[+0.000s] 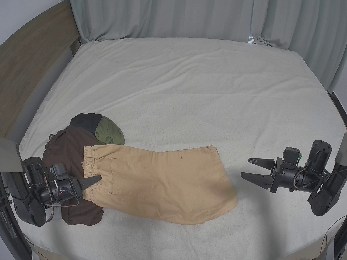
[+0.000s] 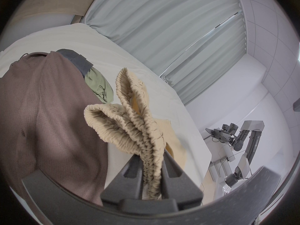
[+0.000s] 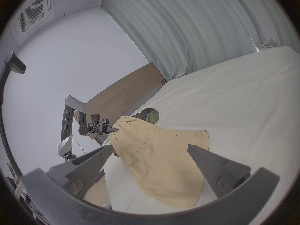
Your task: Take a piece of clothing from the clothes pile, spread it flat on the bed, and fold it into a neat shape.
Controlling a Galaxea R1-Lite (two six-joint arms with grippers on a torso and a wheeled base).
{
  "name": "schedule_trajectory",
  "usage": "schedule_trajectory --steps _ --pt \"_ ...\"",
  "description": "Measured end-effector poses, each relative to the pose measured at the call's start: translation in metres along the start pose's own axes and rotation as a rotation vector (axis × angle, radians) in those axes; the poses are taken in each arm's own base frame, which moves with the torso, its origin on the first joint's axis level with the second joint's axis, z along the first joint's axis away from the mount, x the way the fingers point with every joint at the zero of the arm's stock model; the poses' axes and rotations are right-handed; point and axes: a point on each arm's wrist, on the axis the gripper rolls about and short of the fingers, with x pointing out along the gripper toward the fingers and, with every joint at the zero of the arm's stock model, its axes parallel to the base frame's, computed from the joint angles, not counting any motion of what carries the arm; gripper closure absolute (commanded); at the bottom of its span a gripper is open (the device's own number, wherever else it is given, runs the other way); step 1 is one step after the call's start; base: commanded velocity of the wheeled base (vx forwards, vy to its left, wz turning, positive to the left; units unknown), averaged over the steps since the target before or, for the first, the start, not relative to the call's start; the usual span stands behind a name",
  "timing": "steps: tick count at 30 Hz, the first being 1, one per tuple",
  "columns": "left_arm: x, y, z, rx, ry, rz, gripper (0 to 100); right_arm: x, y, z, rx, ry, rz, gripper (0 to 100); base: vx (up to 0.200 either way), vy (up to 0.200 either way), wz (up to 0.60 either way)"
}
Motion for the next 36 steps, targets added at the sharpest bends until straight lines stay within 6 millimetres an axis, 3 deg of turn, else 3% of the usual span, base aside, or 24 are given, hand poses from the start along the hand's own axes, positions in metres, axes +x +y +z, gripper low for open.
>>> schedule_trajectory --steps 36 --pt "0.061 -0.067 0.007 0.041 -0.001 -0.156 100 -0.001 -0.002 0.001 0.0 -0.004 -0.007 0 0.0 0.0 0.0"
